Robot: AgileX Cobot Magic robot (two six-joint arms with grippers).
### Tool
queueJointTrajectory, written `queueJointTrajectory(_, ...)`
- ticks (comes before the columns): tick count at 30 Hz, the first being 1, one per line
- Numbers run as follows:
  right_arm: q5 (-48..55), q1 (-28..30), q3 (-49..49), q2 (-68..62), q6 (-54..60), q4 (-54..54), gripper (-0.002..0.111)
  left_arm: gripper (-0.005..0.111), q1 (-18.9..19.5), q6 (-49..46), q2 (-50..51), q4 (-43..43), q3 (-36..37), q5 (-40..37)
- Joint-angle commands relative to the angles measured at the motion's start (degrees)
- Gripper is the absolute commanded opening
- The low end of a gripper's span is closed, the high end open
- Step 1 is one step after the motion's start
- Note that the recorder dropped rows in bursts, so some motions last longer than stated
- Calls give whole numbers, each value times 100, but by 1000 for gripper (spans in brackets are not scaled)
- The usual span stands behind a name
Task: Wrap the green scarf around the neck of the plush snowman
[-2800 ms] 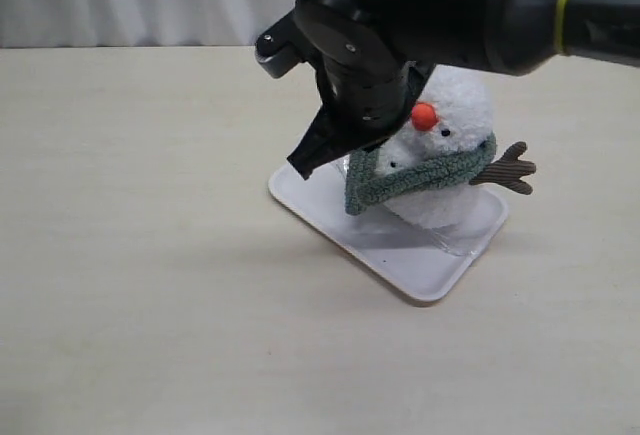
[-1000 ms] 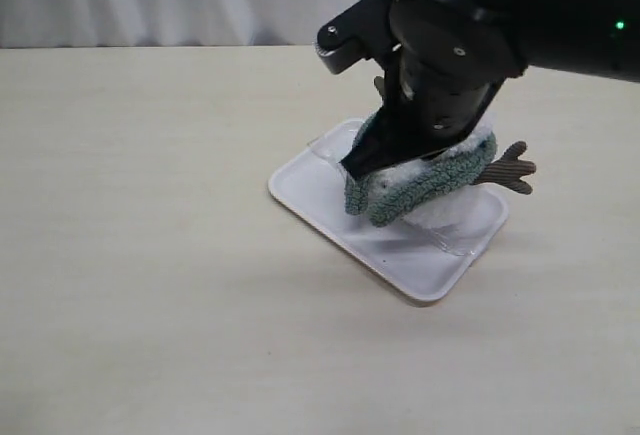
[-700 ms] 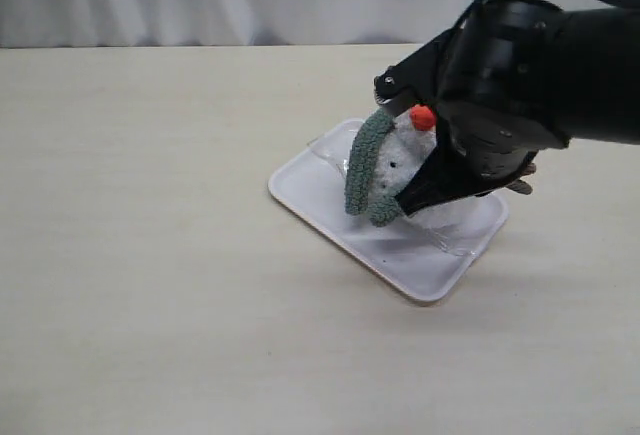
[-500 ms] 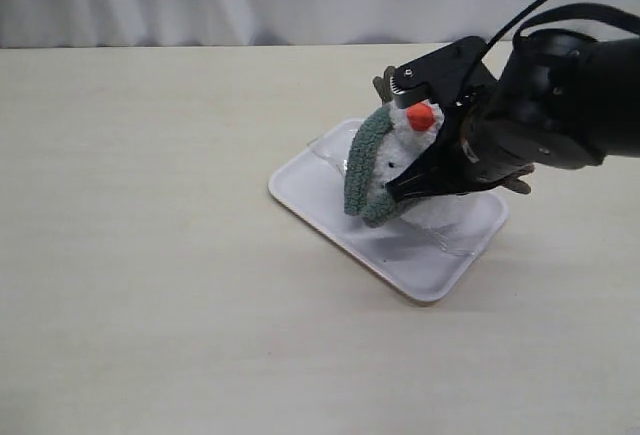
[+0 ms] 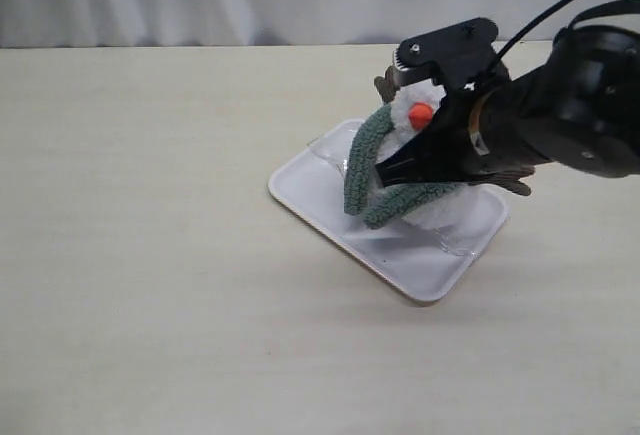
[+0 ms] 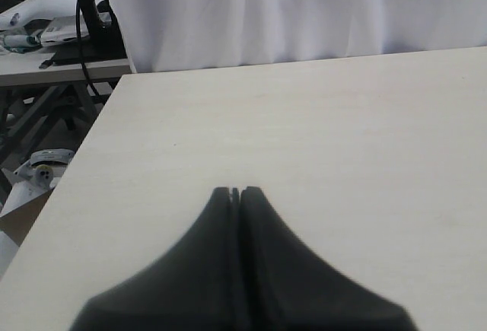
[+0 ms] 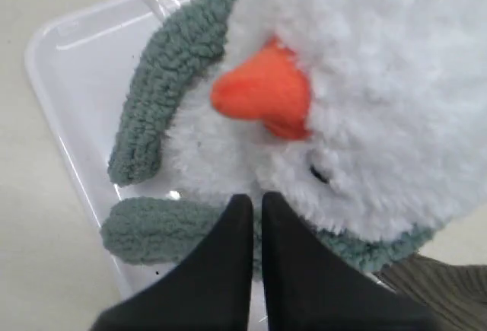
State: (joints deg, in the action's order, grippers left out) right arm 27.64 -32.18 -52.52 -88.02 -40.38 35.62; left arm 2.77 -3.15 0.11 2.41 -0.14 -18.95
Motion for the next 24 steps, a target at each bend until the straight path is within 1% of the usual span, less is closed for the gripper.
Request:
queueJointTrajectory(1, 36, 2, 24, 522, 88, -7, 4, 0, 22, 24, -11, -3, 14, 45)
queueJointTrajectory(4, 222, 12, 24, 778, 75, 160, 4, 0, 22, 24, -11, -3, 14, 45)
queueJointTrajectory(6, 451, 108, 24, 839, -289, 384, 4, 0, 22, 24, -11, -3, 14, 45)
queueJointTrajectory(8, 586, 363, 24, 849, -786, 493, 4, 0, 22, 24, -11, -3, 14, 45)
queueJointTrajectory(10, 515, 659, 24, 812, -875, 323, 4, 0, 22, 24, -11, -3, 14, 45)
queueJointTrajectory(17, -609, 1702, 24, 434, -801, -379, 4, 0, 22, 24, -11, -3, 14, 45)
queueJointTrajectory(20, -1124, 2046, 24, 114, -801, -638, 4, 0, 22, 24, -11, -3, 14, 45)
queueJointTrajectory(24, -1644, 2321, 24, -441, -801, -836, 4, 0, 22, 24, -11, -3, 14, 45)
